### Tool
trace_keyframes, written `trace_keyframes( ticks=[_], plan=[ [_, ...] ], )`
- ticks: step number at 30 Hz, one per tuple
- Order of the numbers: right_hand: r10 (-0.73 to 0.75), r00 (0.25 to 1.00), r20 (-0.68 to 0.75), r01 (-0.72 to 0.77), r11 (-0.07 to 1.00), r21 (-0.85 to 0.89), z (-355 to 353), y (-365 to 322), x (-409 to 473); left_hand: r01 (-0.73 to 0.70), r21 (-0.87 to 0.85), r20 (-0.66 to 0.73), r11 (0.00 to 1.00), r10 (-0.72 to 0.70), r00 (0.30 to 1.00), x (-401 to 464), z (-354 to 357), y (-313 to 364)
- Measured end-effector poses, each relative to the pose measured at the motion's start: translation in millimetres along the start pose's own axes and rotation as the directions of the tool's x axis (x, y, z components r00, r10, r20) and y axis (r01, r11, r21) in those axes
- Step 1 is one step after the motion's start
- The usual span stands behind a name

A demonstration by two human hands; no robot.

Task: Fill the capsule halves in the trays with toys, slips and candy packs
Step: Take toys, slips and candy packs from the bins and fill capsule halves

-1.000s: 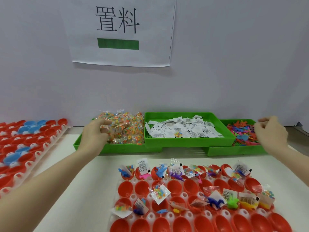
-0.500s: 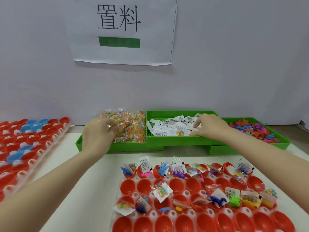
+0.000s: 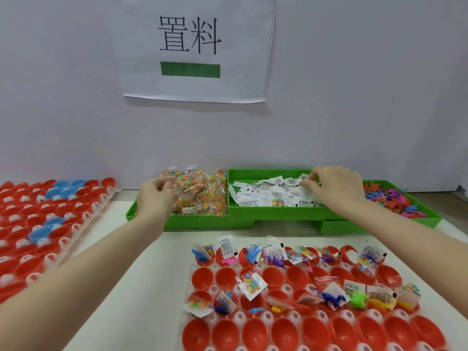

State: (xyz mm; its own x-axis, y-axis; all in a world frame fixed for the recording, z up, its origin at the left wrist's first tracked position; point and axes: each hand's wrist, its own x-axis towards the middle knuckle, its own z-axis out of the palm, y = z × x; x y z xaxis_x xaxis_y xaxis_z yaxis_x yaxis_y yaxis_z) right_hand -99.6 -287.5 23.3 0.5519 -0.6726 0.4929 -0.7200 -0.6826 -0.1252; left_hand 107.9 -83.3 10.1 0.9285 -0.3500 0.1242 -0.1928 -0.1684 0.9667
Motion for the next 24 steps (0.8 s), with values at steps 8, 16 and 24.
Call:
trace_keyframes(
  ticks=[8, 16, 24],
  plan=[
    [0.339, 0.92, 0.196, -0.383, 0.674, 0.631, -7.6, 1.8, 4.3, 0.164, -0.138, 0.22, 0.977, -0.132, 0.967, -10.0, -2.6, 6.2],
    [0.288, 0.924, 0.252, -0.379, 0.592, 0.711, -22.9, -27.0, -4.4, 0.1, -0.289, 0.409, 0.952, 0.028, 0.912, -55.5, 12.4, 32.9],
    [0.279, 0.923, 0.264, -0.382, 0.749, 0.541, -25.6, -32.0, -2.5, 0.136, -0.365, 0.459, 0.921, 0.051, 0.887, -92.3, 30.0, 50.5]
  ],
)
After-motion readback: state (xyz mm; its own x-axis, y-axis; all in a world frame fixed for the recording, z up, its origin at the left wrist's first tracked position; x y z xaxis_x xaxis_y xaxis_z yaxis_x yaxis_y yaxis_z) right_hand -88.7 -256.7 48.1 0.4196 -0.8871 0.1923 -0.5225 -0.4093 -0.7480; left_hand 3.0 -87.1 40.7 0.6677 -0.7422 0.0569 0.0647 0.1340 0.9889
